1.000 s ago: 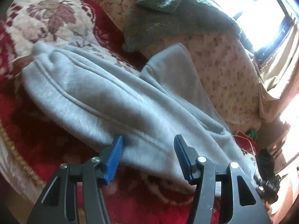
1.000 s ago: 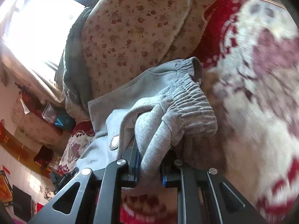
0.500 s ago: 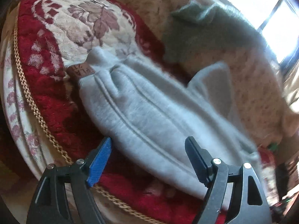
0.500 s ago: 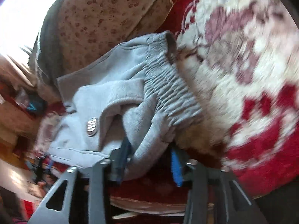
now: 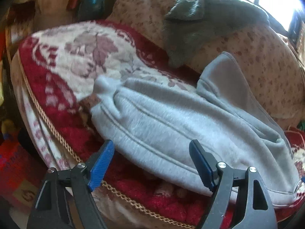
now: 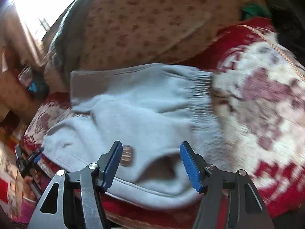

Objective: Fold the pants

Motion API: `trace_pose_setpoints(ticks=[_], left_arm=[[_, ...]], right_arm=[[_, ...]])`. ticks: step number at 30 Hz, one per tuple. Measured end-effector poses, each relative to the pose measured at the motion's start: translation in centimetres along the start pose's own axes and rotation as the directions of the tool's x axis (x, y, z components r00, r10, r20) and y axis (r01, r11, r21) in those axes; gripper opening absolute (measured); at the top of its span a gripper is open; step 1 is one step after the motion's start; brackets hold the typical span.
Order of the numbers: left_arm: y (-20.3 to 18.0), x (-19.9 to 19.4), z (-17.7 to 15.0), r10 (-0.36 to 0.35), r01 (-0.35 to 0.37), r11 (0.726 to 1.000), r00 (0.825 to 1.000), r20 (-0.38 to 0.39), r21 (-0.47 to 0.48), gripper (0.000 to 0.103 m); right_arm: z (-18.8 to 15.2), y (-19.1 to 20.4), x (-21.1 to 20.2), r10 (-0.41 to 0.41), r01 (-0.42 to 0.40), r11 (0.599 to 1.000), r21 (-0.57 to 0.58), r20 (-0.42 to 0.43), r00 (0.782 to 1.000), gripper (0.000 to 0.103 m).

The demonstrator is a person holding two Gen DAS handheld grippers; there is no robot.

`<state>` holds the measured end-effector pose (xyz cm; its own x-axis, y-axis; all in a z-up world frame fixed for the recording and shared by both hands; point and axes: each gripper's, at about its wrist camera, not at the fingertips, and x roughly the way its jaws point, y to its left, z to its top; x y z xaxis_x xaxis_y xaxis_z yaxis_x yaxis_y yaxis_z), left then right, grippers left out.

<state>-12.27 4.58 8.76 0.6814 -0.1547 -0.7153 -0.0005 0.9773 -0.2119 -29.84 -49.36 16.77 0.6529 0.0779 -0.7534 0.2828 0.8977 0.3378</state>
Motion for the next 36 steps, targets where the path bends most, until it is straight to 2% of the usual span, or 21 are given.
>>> trace_pose_setpoints(ticks=[4, 6, 10, 14, 21, 28, 33, 36], left_arm=[[-2.1, -0.4, 0.7, 0.014, -0.015, 0.999, 1.0, 0.02, 0.048, 0.085], [-3.3, -0.3, 1.0, 0.01, -0.011, 0.997, 1.0, 0.022, 0.073, 0.085], [-6.1, 0.3, 1.5, -0.009, 0.005, 0.991, 1.0, 0.025, 0.131, 0.085], [-8.6, 1.3, 1.9, -0.049, 0.047, 0.985, 0.999, 0.01, 0.165, 0.086], [-12.9, 4.3, 3.6, -0.144, 0.155, 0.965, 0.987, -0.064, 0.213, 0.09], [-16.9, 7.9, 8.0, -0.194, 0.215, 0.938, 0.976, -0.104, 0.271, 0.091], [-19.2, 10.2, 12.3, -0.242, 0.267, 0.917, 0.963, -0.119, 0.296, 0.091], [-21.0, 11.7, 15.5, -0.269, 0.301, 0.902, 0.953, -0.142, 0.309, 0.098]], right_arm=[[0.8, 2.9, 2.9, 0.038, -0.039, 0.998, -0.053, -0.019, 0.999, 0.071], [0.9, 4.0, 4.1, 0.056, -0.058, 0.996, -0.073, -0.033, 0.998, 0.077], [1.2, 6.8, 6.5, 0.096, -0.105, 0.987, -0.121, -0.075, 0.993, 0.077], [1.6, 8.6, 7.9, 0.113, -0.129, 0.976, -0.173, -0.101, 0.988, 0.078], [4.0, 10.0, 9.7, 0.093, -0.124, 0.957, -0.263, -0.126, 0.988, 0.079], [9.8, 9.6, 12.5, 0.049, -0.088, 0.925, -0.371, -0.114, 0.992, 0.081], [15.0, 7.7, 15.1, 0.012, -0.055, 0.913, -0.405, -0.107, 0.994, 0.089], [17.5, 6.7, 17.1, -0.012, -0.044, 0.902, -0.429, -0.127, 0.992, 0.09]])
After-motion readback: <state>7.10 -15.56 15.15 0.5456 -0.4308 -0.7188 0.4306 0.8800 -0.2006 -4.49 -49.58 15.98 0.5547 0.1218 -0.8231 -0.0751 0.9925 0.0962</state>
